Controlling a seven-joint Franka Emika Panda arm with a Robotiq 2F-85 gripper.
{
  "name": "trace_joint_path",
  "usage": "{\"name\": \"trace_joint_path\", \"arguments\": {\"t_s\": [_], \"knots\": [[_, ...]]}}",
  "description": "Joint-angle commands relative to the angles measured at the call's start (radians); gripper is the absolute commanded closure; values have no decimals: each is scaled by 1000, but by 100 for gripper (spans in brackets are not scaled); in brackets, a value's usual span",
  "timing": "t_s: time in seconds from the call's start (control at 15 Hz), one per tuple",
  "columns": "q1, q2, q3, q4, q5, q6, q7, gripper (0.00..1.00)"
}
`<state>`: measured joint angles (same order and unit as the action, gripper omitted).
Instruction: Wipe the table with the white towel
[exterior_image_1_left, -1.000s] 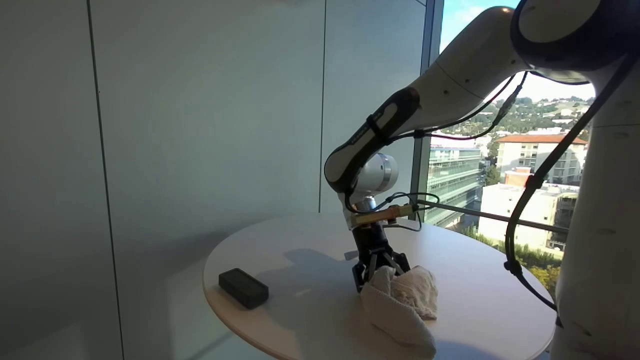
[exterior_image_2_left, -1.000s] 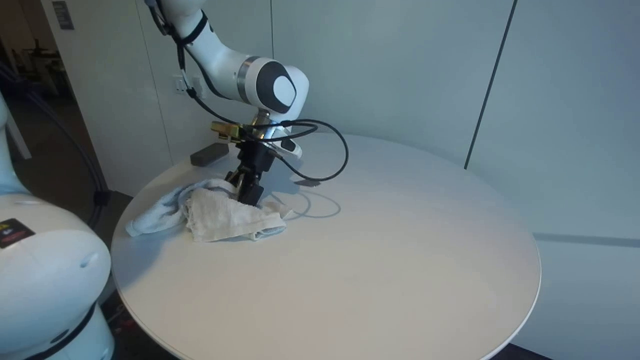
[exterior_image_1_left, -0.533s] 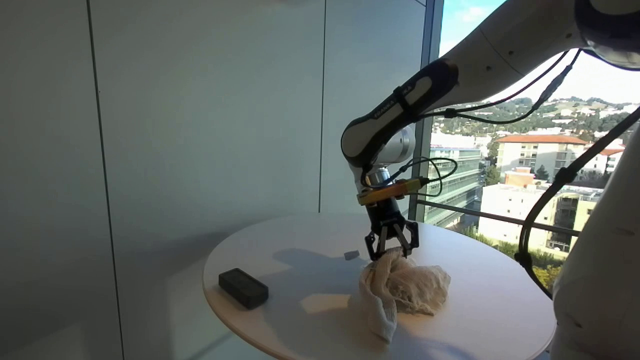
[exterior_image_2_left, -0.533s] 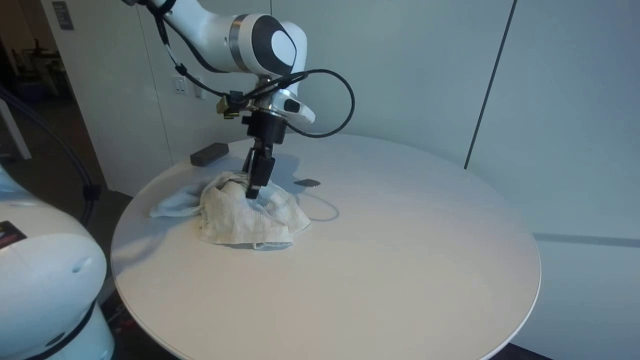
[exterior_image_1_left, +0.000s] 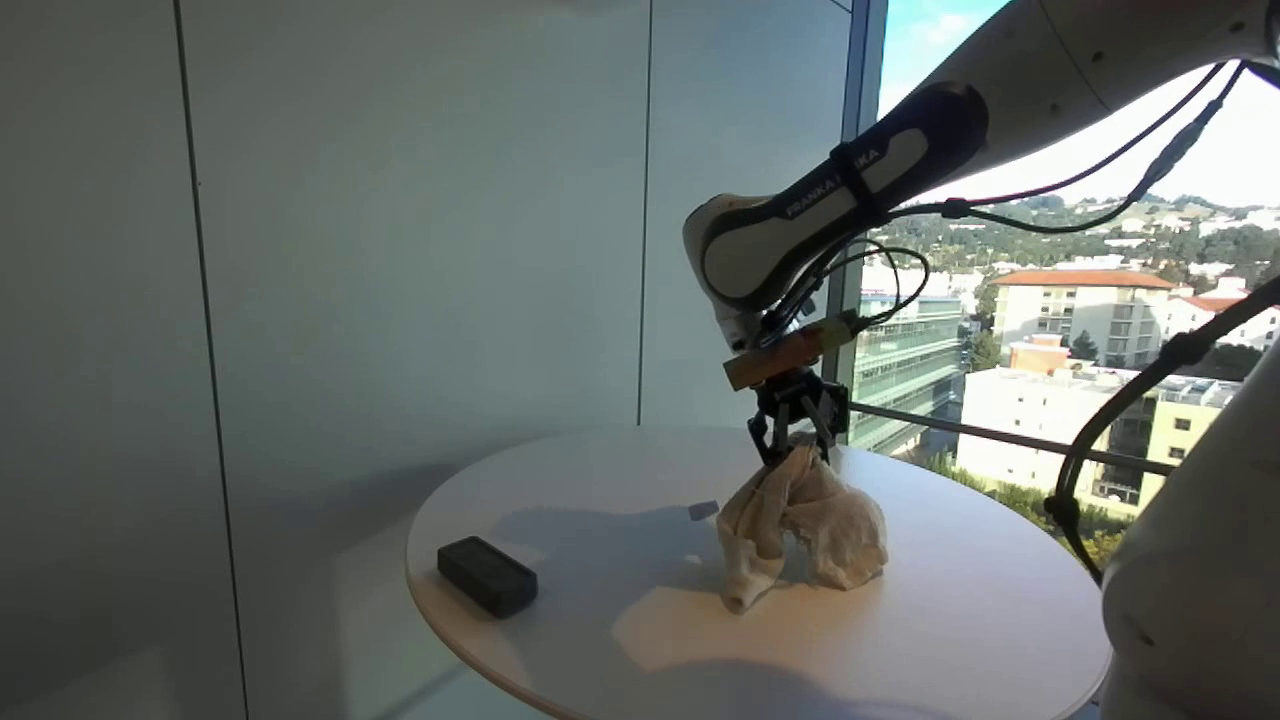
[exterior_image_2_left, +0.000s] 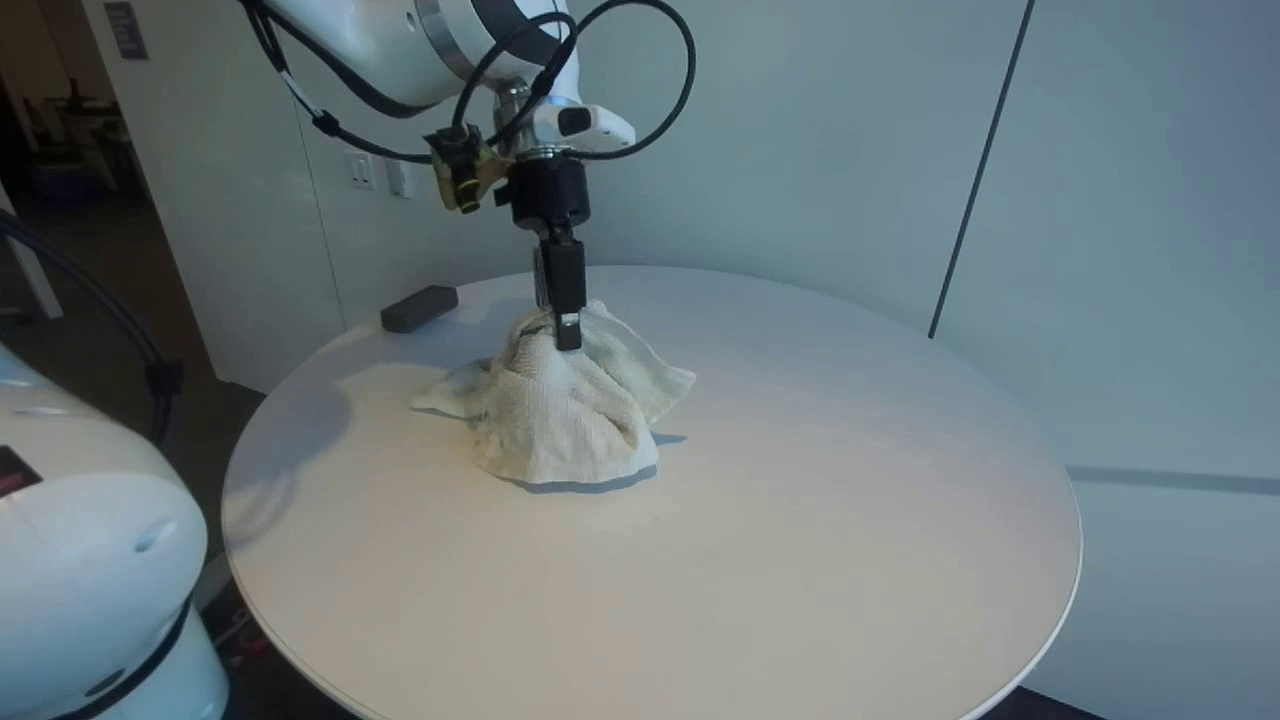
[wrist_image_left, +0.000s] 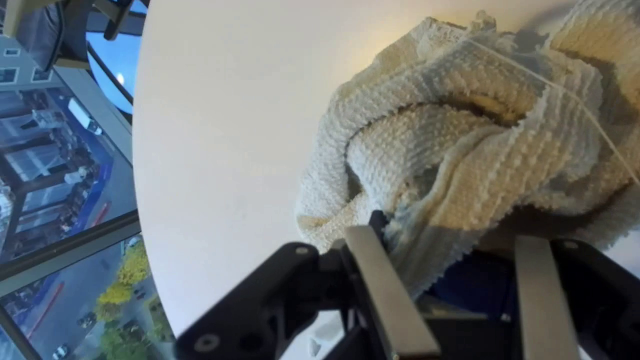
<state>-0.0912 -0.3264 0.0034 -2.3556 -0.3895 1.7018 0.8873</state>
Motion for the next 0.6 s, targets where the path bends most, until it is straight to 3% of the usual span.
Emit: {"name": "trace_joint_path", "arguments": {"t_s": [0.0,0.2,0.53], "knots": [[-23,27,31,75,-162,52,34,95],[-7,107,5,117,-241,253,1,99],[6,326,-34,139,-92,679,-102,98]]}}
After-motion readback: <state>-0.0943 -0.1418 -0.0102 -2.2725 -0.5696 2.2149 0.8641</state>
